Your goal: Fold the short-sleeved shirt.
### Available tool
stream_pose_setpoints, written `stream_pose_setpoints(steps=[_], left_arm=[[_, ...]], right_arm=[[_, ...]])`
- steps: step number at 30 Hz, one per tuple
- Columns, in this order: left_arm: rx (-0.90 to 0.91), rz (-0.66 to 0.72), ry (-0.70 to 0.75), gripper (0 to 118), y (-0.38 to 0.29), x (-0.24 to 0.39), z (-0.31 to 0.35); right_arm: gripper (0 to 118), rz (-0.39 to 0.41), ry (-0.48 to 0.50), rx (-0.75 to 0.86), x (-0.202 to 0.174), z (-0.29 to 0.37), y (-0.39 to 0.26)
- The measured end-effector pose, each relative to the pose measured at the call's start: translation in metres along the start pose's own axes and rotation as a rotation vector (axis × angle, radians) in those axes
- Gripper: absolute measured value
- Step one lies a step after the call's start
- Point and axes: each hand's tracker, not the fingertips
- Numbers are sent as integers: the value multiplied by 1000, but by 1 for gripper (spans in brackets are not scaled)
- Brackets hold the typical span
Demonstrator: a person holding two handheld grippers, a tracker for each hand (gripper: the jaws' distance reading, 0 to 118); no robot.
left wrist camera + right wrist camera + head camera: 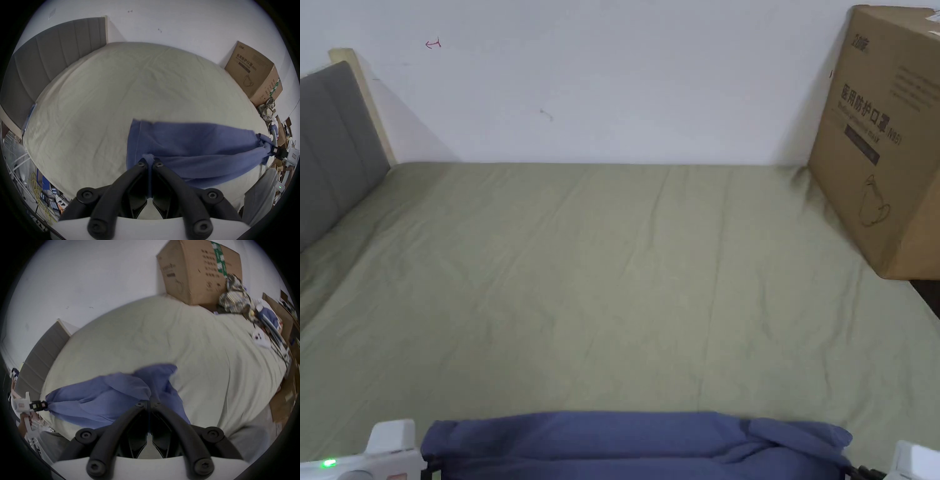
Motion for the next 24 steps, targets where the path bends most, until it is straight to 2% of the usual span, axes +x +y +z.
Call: stream_pose_setpoints(steps=[3, 7, 8, 9, 10, 11, 12, 13, 14, 17, 24], left_arm=[[-19, -23, 30, 1, -13, 3, -7], [-31, -41, 47, 1, -15, 9, -11], [-29, -36, 51, 5, -13, 10, -8], [-28, -28, 51, 21, -11, 11, -5], [-30, -7, 47, 39, -8, 12, -1], [-30, 15, 29, 63, -3, 13, 6], [-27, 24, 21, 92, 0, 16, 13], [-3, 34, 5, 105, 4, 20, 21], [48, 38, -9, 108, 8, 24, 31], [215, -16, -55, 108, 26, 44, 68], [585, -112, -28, 107, 62, 95, 134]], right_arm=[[0, -41, -28, -37, 4, -14, -10], [1, -51, -54, -41, 0, -19, -10], [2, -52, -60, -35, -2, -14, -7], [11, -52, -60, -28, -5, -9, -4], [28, -38, -69, -10, -23, 6, -2], [49, 2, -88, 27, -33, 19, 5], [77, 26, -98, 47, -37, 25, 9], [89, 55, -89, 86, -43, 35, 15], [92, 76, -80, 133, -45, 45, 23], [91, 135, -46, 256, -66, 77, 49], [91, 254, 33, 560, -122, 133, 85]])
